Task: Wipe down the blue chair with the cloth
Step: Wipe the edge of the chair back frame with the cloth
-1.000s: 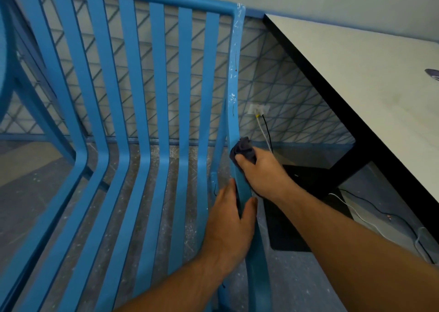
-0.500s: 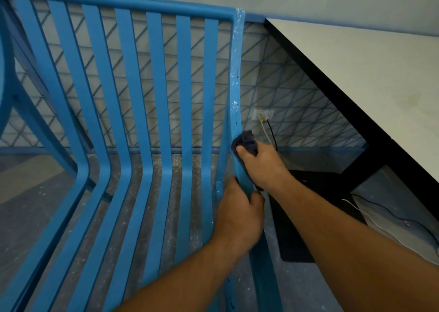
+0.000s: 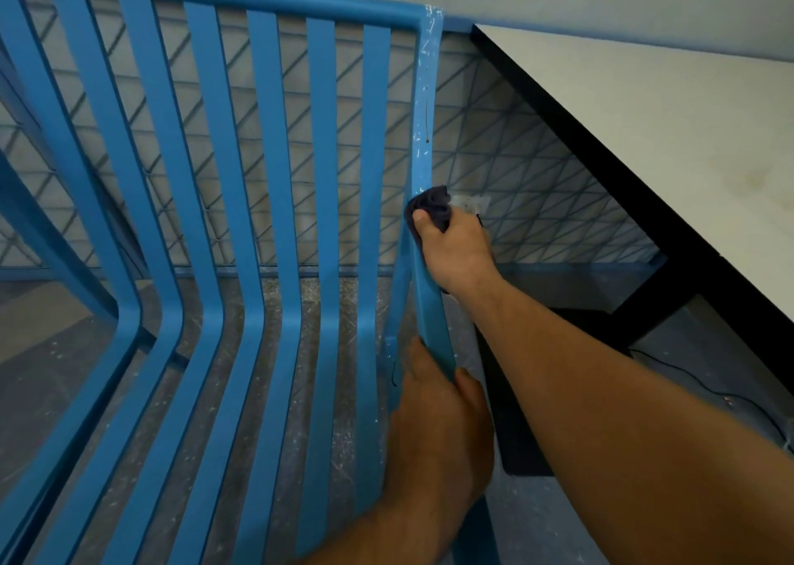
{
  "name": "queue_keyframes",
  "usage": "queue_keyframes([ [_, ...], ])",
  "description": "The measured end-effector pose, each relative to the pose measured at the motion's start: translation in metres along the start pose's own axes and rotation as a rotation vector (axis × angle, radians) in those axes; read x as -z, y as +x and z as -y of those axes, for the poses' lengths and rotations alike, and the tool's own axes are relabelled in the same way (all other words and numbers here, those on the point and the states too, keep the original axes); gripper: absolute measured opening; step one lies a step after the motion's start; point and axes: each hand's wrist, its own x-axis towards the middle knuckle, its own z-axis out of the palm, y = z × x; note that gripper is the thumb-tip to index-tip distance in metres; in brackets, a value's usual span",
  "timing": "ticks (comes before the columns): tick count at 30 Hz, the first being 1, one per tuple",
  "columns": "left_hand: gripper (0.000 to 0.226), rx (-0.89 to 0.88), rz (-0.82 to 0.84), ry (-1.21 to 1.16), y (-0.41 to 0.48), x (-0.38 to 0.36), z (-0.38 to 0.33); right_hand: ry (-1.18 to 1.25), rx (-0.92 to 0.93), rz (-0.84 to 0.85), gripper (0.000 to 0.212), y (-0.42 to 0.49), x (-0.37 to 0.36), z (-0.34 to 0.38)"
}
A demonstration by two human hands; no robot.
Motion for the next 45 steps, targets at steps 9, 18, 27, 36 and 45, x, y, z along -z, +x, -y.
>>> queue_keyframes([
  [9,0.037,-0.051,-0.053,0.028,0.020,0.007,-0.018,-0.009,-0.019,0.089,0.024,-0.036,0.009,-0.021],
  [18,0.029,0.162,0.071,-0.187,-0.008,0.014,-0.010,-0.020,0.015,-0.013,0.024,-0.048,0.006,-0.014],
  [27,0.019,0.046,-0.080,-0.119,0.009,0.012,-0.016,0.015,0.080,-0.046,0.022,-0.054,0.001,-0.020],
  [36,0.024,-0.021,-0.114,-0.125,0.011,0.009,-0.011,-0.132,0.079,-0.079,0.035,0.000,0.009,0.015],
  [45,0.009,0.168,0.074,-0.089,0.004,0.018,-0.022,-0.197,0.089,-0.044,0.033,-0.014,0.007,0.011],
])
